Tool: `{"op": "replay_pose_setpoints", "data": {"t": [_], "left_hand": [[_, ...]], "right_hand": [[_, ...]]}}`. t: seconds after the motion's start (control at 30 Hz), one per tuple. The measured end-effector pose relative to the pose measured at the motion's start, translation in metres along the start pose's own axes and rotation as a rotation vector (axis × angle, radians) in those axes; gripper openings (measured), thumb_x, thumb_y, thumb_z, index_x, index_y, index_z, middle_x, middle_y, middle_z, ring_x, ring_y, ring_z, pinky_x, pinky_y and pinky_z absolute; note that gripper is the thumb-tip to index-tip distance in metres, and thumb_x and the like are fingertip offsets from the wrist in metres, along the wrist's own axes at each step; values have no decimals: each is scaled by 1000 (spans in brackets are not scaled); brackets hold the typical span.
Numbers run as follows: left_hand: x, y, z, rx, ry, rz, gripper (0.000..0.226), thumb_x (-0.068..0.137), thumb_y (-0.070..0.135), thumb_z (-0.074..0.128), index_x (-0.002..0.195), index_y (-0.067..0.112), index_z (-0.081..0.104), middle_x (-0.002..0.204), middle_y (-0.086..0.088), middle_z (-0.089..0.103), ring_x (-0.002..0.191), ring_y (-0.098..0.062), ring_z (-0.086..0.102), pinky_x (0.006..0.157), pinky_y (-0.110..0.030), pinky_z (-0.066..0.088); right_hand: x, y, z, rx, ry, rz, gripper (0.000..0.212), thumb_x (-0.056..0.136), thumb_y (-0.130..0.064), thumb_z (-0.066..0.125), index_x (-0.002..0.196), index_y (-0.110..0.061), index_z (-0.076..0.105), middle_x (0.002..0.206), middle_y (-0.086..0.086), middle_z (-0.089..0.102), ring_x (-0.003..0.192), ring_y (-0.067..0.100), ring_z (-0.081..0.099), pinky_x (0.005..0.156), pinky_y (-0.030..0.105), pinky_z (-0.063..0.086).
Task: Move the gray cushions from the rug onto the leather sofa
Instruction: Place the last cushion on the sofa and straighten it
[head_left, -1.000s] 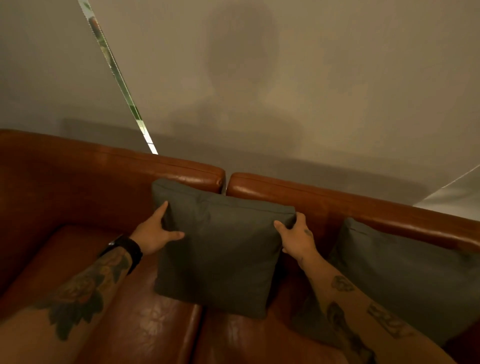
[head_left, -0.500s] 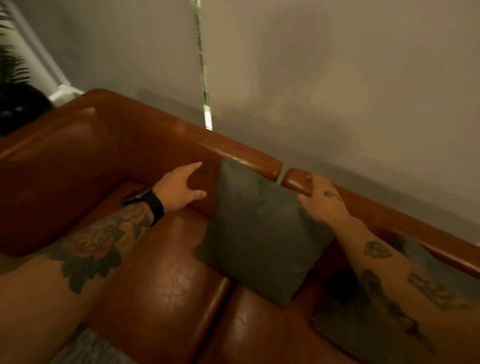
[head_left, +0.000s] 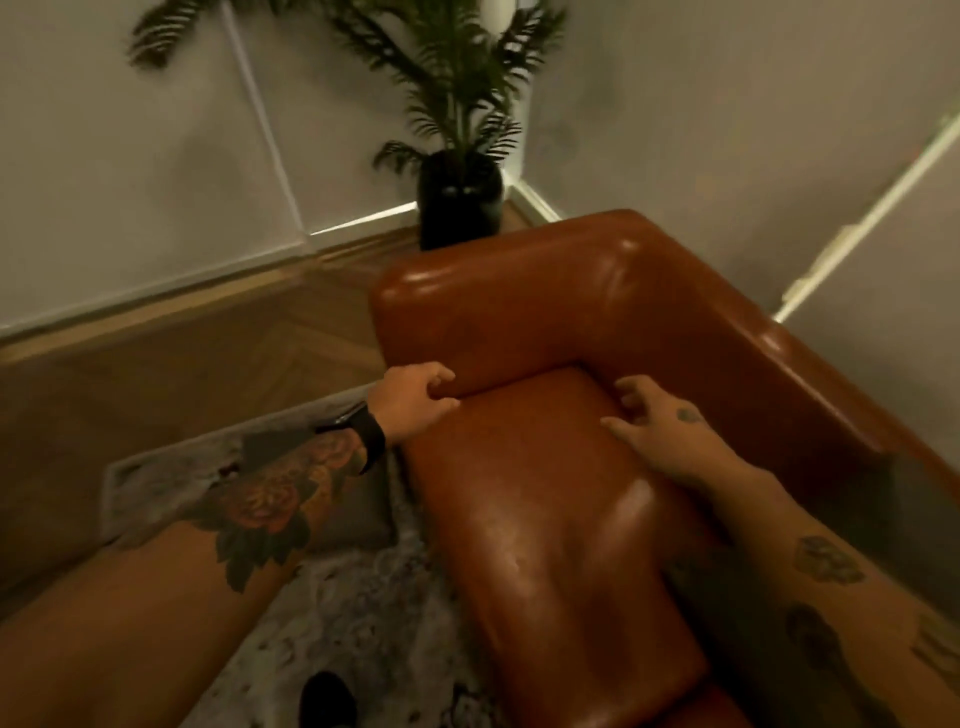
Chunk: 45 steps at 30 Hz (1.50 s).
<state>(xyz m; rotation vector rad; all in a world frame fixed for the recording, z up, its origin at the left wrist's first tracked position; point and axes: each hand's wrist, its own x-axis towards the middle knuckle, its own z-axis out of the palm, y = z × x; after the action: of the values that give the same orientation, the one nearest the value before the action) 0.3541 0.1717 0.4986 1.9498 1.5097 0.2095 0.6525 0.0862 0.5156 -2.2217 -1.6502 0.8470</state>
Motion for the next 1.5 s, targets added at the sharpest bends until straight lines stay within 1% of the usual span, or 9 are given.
{"op": "replay_pose_setpoints", "data": {"t": [0.27,0.6,0.73,0.93,1.07,1.2,1.37,1.43,1.5], "left_hand": [[-47,-238,-135,-48,99,-306,40,90,29,64,125,10,62,125,-13,65,116,-29,59,93,-33,44],[-66,-381,-162,-224,67,-559,36,95,29,58,127,12,58,124,-7,62,110,-26,60,88,-35,46],[-57,-417,-144,-244,35,-646,40,95,32,57,126,6,58,124,-8,63,108,-27,59,89,-32,44],[-23,-478,-103,-295,8,-794,47,96,33,55,137,11,50,137,-11,55,117,-29,56,96,-36,44],[-4,-525,-47,-403,-104,-879,38,97,30,54,131,12,50,128,-10,51,116,-31,52,103,-36,39],[26,-595,15,-415,-132,-904,60,93,33,60,146,14,39,152,-9,41,134,-31,45,104,-31,36],[66,-693,97,-387,-260,-949,83,89,48,59,154,16,19,162,-5,24,145,-30,31,115,-39,29],[82,-733,132,-404,-254,-925,81,89,46,61,154,20,20,161,-4,26,143,-30,33,113,-41,31],[98,-762,159,-502,-208,-899,76,88,36,66,151,21,27,155,-2,36,136,-31,42,106,-43,39]], "right_hand": [[66,-221,151,-20,-239,-147,58,94,-49,60,144,-29,40,142,4,54,124,28,54,88,34,42],[120,-312,265,-45,-472,-99,58,99,-39,58,149,-16,39,147,10,50,135,30,45,103,34,37],[150,-313,303,-27,-527,-23,56,98,-36,59,146,-11,43,139,12,54,125,30,54,104,45,45],[216,-294,376,0,-616,100,54,96,-35,63,141,-11,48,126,11,61,115,30,59,98,42,50],[242,-258,433,-33,-650,212,50,96,-34,62,140,-13,51,130,9,60,117,28,58,89,29,43],[270,-211,511,-33,-676,298,36,96,-34,63,127,-18,57,131,8,63,105,19,54,83,28,40],[304,-142,614,-54,-653,420,48,94,-34,64,136,-14,54,136,10,61,123,31,57,99,39,47],[325,-114,666,-34,-650,450,47,93,-28,67,134,-8,55,137,14,60,124,35,56,104,47,46],[345,-97,704,-14,-643,467,44,93,-26,67,131,-7,55,134,10,56,123,30,55,103,42,44]]}}
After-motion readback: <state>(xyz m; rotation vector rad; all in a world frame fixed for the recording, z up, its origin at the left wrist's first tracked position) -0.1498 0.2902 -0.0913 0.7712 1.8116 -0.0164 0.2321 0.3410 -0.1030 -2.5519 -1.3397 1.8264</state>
